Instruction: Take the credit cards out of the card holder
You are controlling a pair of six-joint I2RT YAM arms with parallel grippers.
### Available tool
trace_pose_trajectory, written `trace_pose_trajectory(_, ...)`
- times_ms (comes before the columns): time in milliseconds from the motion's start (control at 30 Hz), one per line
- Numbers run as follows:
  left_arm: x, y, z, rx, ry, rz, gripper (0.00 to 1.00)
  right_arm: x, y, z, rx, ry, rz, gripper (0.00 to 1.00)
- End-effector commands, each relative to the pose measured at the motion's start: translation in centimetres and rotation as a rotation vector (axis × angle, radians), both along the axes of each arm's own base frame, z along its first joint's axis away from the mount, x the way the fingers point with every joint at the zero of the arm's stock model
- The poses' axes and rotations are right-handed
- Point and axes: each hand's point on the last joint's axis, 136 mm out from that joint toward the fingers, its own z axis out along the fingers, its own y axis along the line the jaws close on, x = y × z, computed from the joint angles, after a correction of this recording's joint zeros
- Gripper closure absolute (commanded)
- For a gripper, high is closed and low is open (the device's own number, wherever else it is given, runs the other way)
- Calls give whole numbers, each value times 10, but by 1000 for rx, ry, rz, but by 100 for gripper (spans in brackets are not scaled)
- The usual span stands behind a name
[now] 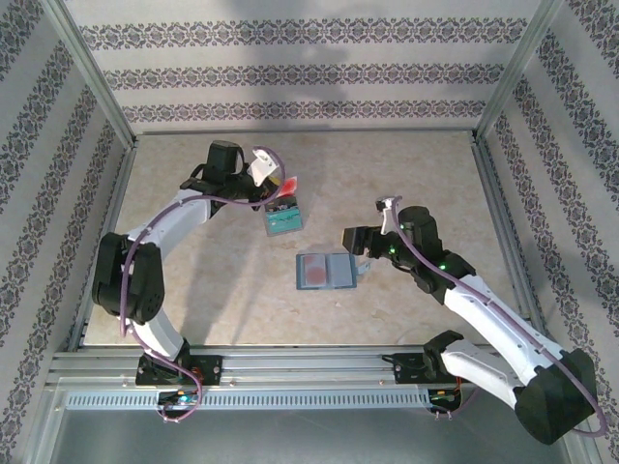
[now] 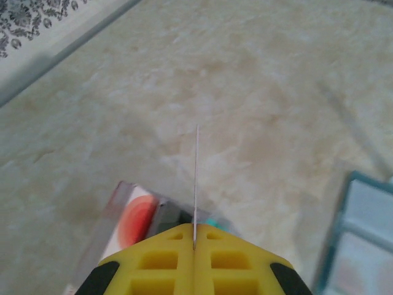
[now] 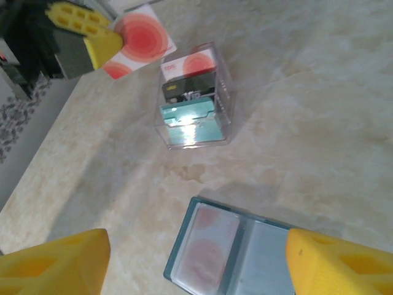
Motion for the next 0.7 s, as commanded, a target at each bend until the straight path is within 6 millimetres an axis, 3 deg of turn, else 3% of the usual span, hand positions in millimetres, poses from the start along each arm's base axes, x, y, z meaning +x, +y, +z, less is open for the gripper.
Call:
trace_pose_trajectory(0,18,3,13,26,-140,-99,100,3,-15,-6,-39,7,-91,20)
trace_pose_trajectory(133,22,8,-9,64,-116,-159,100,6,-22,-5,-58,6,-135,12)
trace_pose_trajectory(200,24,11,-18,79,-109,-178,100,7,-25,-5,-64,3,-151,2)
trace_pose_trajectory(400,20,9,-32,66,-99,-251,100,10,-27,-3,-79,3,-171,2)
trace_pose_trajectory(667,32,15,-47,63,-72,-231,100,11,-27,-2,-72,6,-175,2)
